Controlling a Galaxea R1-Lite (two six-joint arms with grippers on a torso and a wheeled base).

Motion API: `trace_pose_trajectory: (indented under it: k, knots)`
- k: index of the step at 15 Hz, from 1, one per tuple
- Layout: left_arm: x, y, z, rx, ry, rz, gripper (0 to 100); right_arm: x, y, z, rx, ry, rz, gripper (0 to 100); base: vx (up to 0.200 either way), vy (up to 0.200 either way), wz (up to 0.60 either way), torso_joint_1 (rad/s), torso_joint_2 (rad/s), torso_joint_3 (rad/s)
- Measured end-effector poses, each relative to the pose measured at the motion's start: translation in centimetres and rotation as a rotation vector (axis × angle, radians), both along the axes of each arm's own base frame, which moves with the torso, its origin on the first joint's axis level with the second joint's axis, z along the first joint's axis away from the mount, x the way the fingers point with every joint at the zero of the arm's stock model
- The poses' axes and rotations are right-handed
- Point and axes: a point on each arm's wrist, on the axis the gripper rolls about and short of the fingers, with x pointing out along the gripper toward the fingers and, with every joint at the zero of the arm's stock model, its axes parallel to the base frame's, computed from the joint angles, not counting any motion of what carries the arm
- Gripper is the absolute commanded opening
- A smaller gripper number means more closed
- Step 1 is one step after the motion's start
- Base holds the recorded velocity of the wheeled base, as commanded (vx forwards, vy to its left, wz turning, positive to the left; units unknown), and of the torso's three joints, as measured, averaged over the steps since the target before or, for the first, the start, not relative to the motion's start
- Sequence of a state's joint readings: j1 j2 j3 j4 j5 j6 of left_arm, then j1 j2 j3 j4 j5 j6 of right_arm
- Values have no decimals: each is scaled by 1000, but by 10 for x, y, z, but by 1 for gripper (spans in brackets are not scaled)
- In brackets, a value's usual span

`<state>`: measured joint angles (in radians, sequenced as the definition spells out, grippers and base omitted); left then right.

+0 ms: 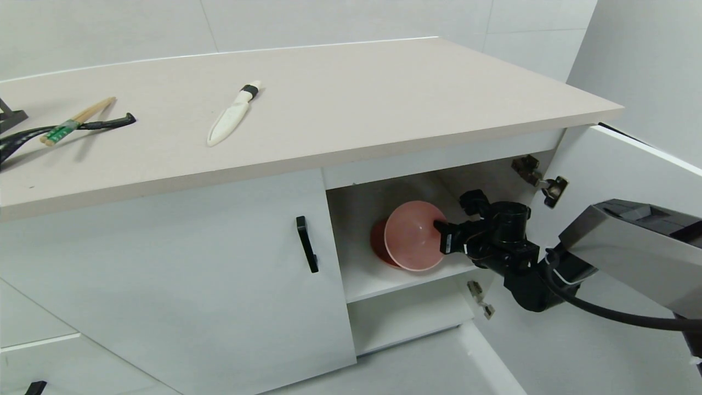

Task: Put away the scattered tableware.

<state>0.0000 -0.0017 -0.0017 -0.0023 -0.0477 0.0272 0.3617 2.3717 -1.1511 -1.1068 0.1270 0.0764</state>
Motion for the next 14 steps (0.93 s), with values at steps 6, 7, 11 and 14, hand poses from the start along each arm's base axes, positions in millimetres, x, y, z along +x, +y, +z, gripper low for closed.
trace_pose_trajectory:
  k: [6, 7, 11, 14]
  knots:
    - [0, 0, 0, -6, 3, 1, 100, -1, 0, -2, -6, 4, 1, 100, 0, 0, 0, 0, 0, 0]
    - [0, 0, 0, -6, 3, 1, 100, -1, 0, -2, -6, 3, 1, 100, 0, 0, 0, 0, 0, 0]
    - [0, 0, 0, -6, 3, 1, 100, -7, 5, 7, 21, -71, 19, 100, 0, 0, 0, 0, 0, 0]
    - [0, 0, 0, -6, 3, 1, 100, -29, 13, 16, 21, -126, 61, 100, 0, 0, 0, 0, 0, 0]
